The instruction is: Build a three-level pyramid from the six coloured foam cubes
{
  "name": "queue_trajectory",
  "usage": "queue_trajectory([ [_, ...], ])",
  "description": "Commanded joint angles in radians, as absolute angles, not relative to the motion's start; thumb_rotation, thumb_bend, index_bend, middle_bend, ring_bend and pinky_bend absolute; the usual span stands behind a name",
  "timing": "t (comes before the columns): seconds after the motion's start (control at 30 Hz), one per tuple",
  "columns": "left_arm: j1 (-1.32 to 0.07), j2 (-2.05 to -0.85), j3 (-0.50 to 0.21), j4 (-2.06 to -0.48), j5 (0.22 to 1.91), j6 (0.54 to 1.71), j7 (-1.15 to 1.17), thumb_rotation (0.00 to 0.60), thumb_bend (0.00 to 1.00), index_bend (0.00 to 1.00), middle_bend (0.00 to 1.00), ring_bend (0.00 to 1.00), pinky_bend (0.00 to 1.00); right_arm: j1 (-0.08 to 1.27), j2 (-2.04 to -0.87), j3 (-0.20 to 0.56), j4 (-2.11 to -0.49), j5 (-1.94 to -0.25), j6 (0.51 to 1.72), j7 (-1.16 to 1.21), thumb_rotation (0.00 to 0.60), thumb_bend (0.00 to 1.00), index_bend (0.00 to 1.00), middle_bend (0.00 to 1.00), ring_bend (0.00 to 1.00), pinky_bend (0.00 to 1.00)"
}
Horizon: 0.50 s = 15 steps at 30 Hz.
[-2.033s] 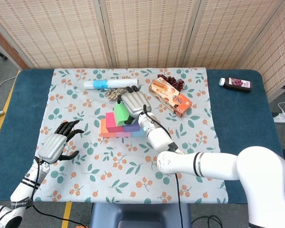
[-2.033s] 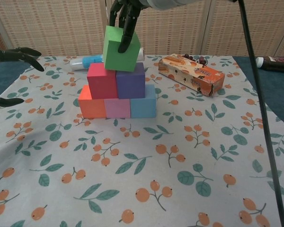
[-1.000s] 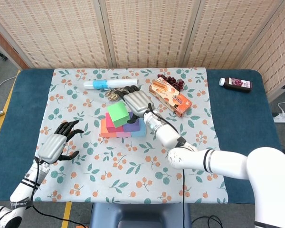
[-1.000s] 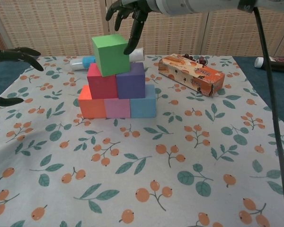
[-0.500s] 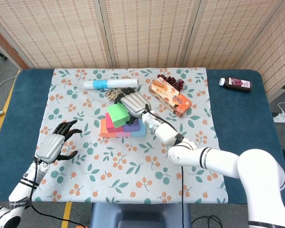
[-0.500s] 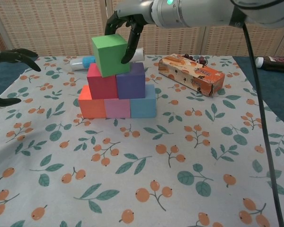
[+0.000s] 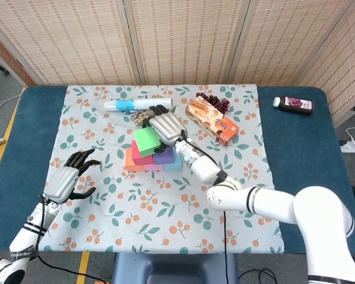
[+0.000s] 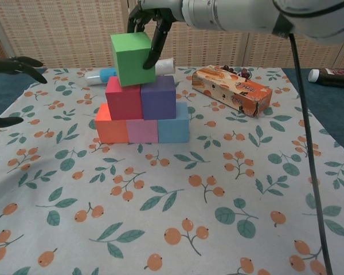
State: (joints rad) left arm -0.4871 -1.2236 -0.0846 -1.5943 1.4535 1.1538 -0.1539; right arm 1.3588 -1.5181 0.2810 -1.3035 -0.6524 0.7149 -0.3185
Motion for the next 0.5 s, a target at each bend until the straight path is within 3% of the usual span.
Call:
queue_trajectory([
  [0.03, -0.487, -1.225, -0.085, -1.595, 1.457, 1.156, -0.156, 0.600, 0.29, 0.22, 0.00, 0.00, 0.00, 1.358, -1.511, 0.286, -1.355, -0.574, 0.772, -0.370, 0.600, 0.00, 0.40, 0.35, 0.03, 0.00],
  [0.5, -0.486, -1.230, -0.080, -1.586, 1.469, 1.158, -0.166, 0.600, 0.29, 0.22, 0.00, 0.00, 0.00, 1.398, -1.523, 0.304, -1.434, -0.300, 0.883, -0.537, 0.600, 0.00, 0.38, 0.36, 0.06, 0.00],
])
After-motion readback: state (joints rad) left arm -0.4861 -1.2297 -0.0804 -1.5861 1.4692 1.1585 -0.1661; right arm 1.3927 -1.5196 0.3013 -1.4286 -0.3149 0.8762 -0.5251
